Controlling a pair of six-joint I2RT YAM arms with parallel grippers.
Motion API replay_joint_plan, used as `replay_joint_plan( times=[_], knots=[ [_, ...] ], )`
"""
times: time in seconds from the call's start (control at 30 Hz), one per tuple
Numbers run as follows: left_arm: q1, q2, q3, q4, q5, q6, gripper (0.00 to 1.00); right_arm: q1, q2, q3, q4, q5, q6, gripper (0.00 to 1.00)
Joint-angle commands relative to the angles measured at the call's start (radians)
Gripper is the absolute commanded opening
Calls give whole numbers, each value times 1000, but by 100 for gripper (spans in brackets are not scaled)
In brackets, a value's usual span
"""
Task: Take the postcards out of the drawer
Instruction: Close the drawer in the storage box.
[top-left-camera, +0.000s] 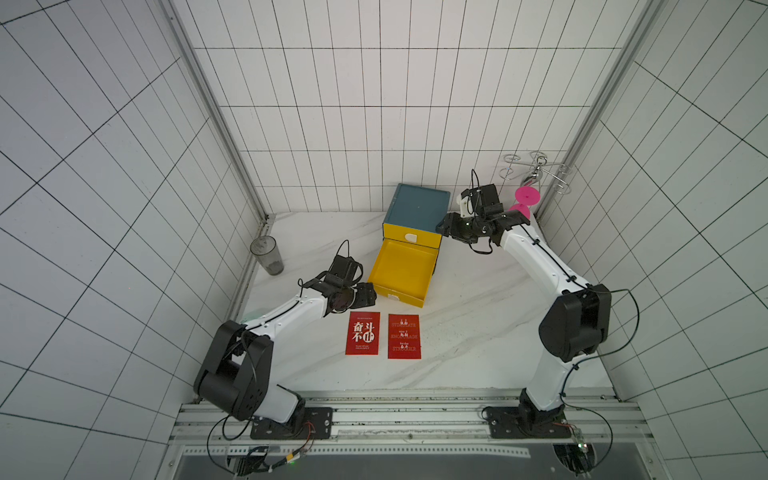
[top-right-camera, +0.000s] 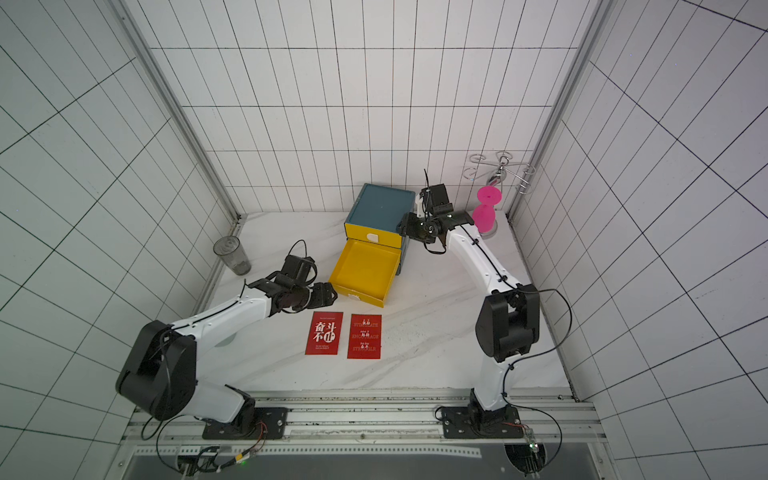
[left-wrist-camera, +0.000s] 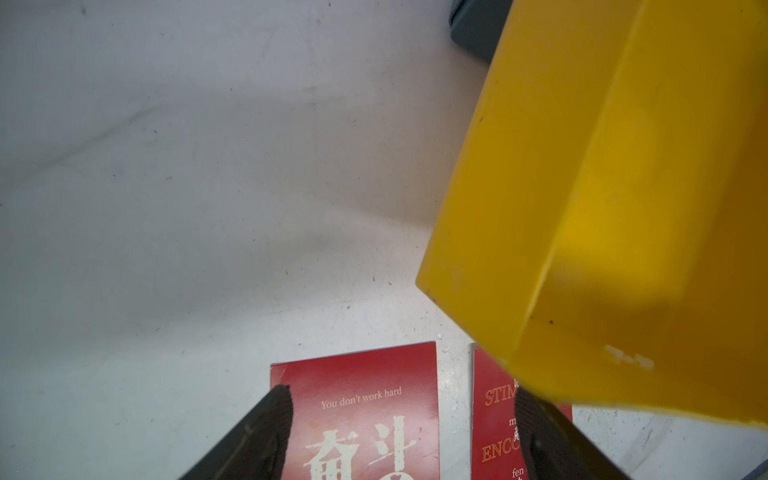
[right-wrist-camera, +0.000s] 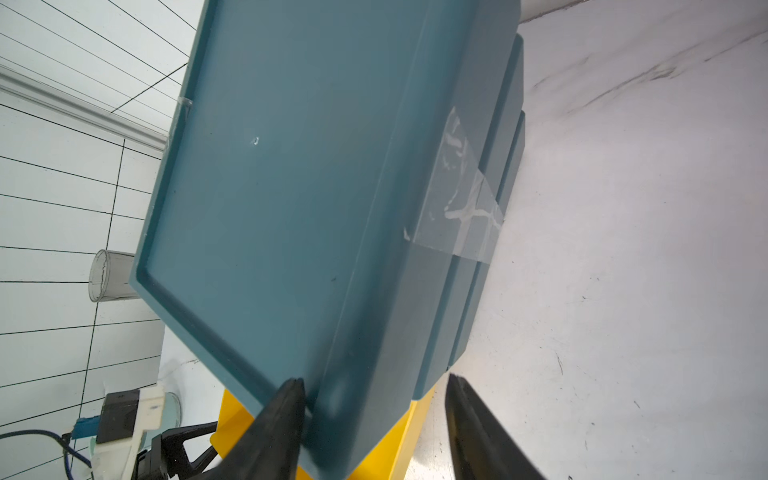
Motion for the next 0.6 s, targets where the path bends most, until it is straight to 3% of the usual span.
replay_joint_plan(
  times=[0.0, 0.57],
  knots=[
    [-1, 32, 40, 12, -27, 12, 83, -7, 32, 22, -31, 12, -31, 56],
    [-16, 90, 141, 7, -48, 5, 83, -7, 70, 32, -62, 6, -68, 54]
  ],
)
